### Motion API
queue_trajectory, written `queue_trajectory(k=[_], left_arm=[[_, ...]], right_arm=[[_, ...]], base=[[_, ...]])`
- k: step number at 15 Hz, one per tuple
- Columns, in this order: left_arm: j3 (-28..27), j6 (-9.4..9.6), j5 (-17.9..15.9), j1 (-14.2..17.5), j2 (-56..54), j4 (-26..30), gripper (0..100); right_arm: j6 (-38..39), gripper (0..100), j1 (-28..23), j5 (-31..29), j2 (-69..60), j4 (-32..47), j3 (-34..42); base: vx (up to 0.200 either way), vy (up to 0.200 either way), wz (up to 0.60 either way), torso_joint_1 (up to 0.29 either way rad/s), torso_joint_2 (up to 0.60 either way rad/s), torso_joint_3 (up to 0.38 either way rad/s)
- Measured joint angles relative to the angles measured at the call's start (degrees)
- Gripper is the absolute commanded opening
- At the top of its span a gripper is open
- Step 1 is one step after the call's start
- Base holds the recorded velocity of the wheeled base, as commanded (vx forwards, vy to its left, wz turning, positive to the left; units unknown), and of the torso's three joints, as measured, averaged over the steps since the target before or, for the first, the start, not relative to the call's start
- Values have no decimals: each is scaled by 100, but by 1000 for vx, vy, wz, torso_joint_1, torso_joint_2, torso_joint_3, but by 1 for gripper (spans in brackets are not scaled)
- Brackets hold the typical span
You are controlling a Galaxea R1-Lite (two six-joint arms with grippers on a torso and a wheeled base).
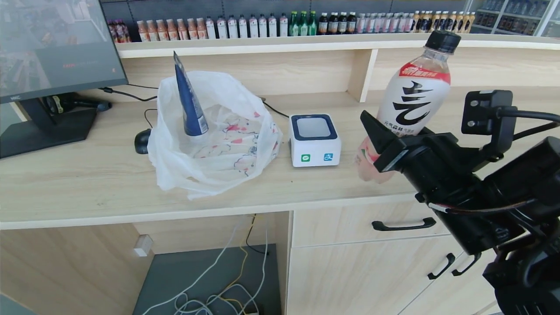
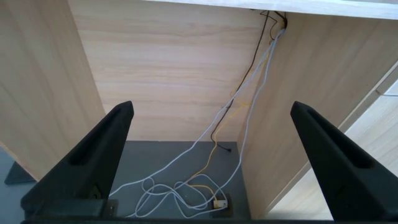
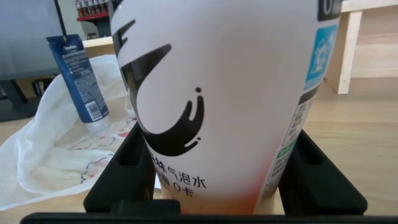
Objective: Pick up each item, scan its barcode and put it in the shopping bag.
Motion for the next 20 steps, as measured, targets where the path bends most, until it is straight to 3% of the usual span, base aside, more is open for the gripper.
queue_trajectory(k=[4, 7, 15, 20], left_arm=[[0, 2, 0, 5, 0, 0, 100], [0, 0, 2, 0, 0, 0, 100], [0, 2, 2, 2, 0, 0, 100], [0, 0, 2, 2, 0, 0, 100]], right_arm=[[46, 0, -2, 156, -72, 13, 236], [43, 0, 2, 119, -28, 200, -46], [1211, 0, -49, 143, 512, 1566, -1938], [2248, 0, -135, 928, 1150, 1936, -3477]], base=[[0, 0, 0, 0, 0, 0], [0, 0, 0, 0, 0, 0], [0, 0, 0, 0, 0, 0], [0, 0, 0, 0, 0, 0]])
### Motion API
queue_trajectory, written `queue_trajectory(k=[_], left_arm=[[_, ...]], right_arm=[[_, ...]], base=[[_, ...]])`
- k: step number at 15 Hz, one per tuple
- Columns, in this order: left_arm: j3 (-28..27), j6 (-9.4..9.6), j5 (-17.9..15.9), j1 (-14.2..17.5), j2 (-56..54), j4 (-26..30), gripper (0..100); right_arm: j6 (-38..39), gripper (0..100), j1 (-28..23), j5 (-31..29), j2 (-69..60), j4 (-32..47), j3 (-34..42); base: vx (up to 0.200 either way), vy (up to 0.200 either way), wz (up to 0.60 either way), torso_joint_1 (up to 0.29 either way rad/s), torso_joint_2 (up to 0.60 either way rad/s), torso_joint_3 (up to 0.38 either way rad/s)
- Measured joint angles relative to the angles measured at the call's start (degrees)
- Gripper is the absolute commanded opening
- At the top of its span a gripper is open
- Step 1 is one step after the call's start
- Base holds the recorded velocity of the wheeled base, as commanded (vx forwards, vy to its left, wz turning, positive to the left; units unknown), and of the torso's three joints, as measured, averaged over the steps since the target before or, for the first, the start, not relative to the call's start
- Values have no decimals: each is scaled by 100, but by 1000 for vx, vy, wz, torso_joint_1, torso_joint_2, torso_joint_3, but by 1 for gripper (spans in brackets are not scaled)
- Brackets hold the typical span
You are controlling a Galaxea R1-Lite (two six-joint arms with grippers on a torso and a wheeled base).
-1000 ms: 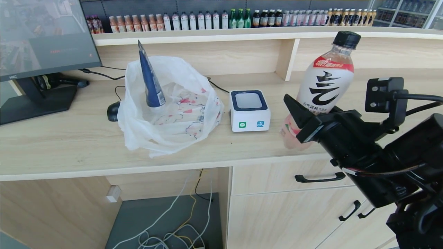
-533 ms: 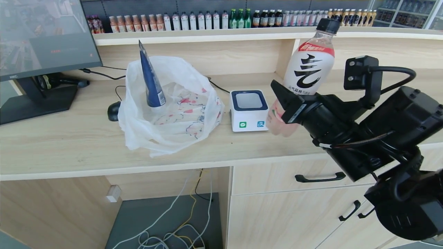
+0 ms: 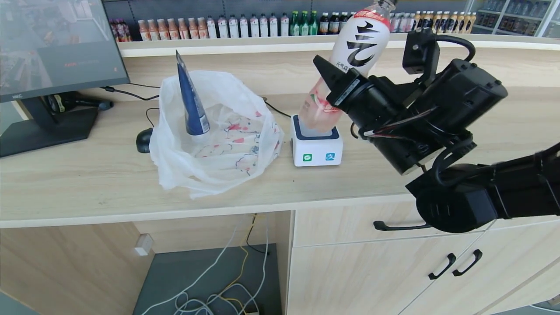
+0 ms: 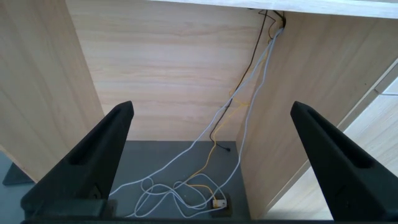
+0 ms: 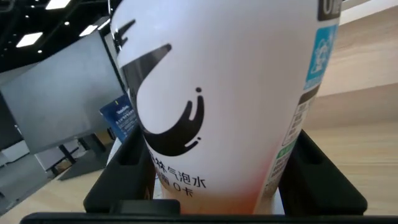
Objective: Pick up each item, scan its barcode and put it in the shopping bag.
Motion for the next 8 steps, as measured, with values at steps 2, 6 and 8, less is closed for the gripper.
queue_trajectory(k=[2, 6, 8], left_arm=[[0, 0, 0, 0, 0, 0, 100], [0, 0, 0, 0, 0, 0, 100], [0, 0, 0, 2, 0, 0, 100]], right_arm=[[430, 0, -68, 35, 221, 7, -383], [1029, 0, -129, 22, 717, 123, -1198], [1404, 0, -138, 0, 924, 374, -1612]], base=[[0, 0, 0, 0, 0, 0], [0, 0, 0, 0, 0, 0], [0, 0, 0, 0, 0, 0]])
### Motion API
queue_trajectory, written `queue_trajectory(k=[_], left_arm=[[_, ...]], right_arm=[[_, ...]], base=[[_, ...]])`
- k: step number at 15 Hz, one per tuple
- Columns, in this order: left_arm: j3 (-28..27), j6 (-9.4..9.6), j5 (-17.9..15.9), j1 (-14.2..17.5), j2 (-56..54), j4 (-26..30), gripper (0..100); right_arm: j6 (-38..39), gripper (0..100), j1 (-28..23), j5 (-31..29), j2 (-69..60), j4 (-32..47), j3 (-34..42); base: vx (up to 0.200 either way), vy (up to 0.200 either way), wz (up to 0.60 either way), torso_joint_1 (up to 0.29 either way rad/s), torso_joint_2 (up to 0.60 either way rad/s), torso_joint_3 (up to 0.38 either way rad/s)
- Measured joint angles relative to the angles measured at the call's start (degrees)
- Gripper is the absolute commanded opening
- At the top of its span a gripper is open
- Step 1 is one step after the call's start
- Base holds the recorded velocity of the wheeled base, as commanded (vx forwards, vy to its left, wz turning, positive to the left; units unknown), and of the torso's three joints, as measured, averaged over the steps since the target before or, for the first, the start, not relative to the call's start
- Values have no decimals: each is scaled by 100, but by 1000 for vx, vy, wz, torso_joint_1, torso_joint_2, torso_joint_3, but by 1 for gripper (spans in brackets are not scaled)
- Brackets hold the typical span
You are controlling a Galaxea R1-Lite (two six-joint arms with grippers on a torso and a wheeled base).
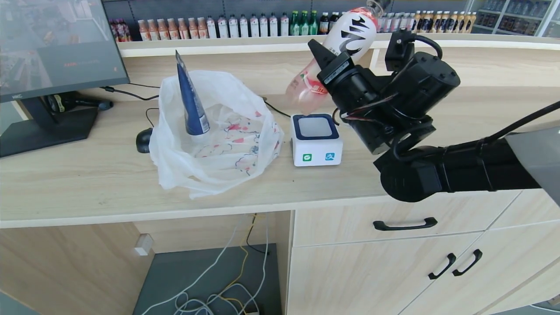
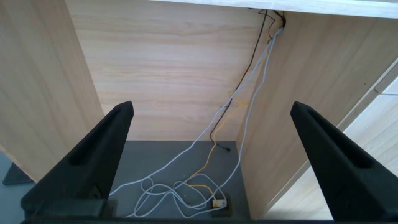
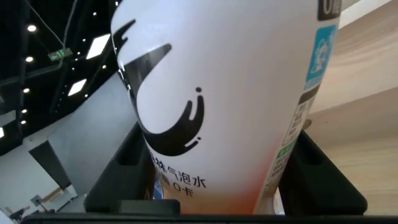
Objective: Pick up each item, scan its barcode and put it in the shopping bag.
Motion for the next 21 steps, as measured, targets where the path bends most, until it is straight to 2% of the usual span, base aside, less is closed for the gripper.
queue_trajectory(k=[3, 6, 13, 21], left_arm=[[0, 2, 0, -2, 0, 0, 100], [0, 2, 0, -2, 0, 0, 100], [0, 0, 0, -2, 0, 0, 100], [0, 0, 0, -2, 0, 0, 100]], right_arm=[[752, 0, -77, -430, 195, 573, -400], [1371, 0, -112, -534, 208, 1005, -529], [1892, 0, -134, -690, 71, 1243, -312], [2044, 0, 33, -728, -1, 1246, 13]], base=[[0, 0, 0, 0, 0, 0], [0, 0, 0, 0, 0, 0], [0, 0, 0, 0, 0, 0], [0, 0, 0, 0, 0, 0]])
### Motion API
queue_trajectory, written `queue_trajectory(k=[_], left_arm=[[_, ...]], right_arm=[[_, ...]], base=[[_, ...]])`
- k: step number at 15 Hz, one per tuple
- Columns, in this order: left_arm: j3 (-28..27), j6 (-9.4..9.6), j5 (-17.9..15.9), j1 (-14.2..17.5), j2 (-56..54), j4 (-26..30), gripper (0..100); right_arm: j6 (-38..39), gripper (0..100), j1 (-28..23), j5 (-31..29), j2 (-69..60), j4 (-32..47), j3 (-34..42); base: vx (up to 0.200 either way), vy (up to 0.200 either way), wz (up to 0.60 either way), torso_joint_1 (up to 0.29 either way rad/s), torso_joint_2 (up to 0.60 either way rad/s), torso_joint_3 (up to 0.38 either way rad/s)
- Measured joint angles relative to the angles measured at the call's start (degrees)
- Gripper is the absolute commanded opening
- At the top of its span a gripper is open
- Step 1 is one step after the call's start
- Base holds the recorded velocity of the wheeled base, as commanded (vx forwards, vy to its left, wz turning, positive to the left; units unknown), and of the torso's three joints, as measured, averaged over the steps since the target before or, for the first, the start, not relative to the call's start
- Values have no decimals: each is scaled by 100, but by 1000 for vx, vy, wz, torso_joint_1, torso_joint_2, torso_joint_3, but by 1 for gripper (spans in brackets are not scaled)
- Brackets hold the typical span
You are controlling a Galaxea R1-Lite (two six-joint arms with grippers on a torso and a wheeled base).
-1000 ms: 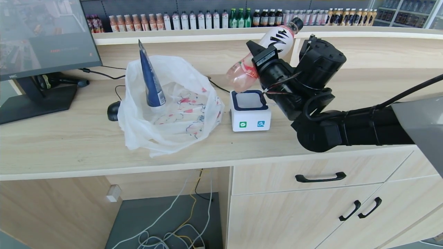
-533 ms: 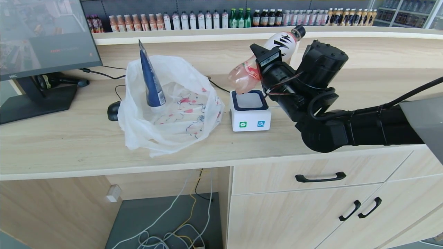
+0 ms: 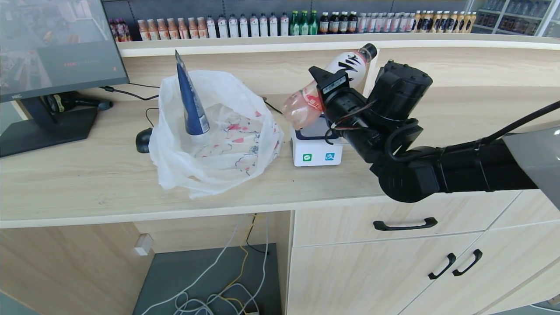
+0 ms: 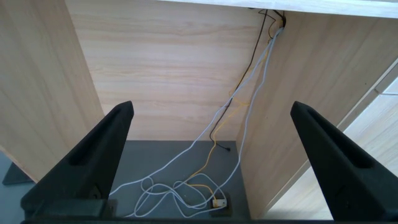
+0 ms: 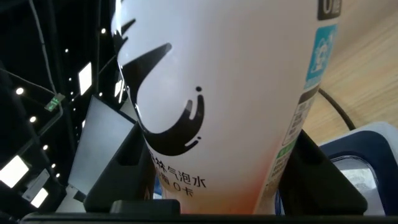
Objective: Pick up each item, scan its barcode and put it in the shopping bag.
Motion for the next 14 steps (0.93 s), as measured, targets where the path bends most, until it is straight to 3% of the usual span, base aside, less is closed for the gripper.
queue_trajectory(k=[14], left_arm=[[0, 0, 0, 2, 0, 0, 100]], right_arm=[[171, 0, 12, -13, -2, -35, 110]], base=[[0, 0, 0, 0, 0, 0]])
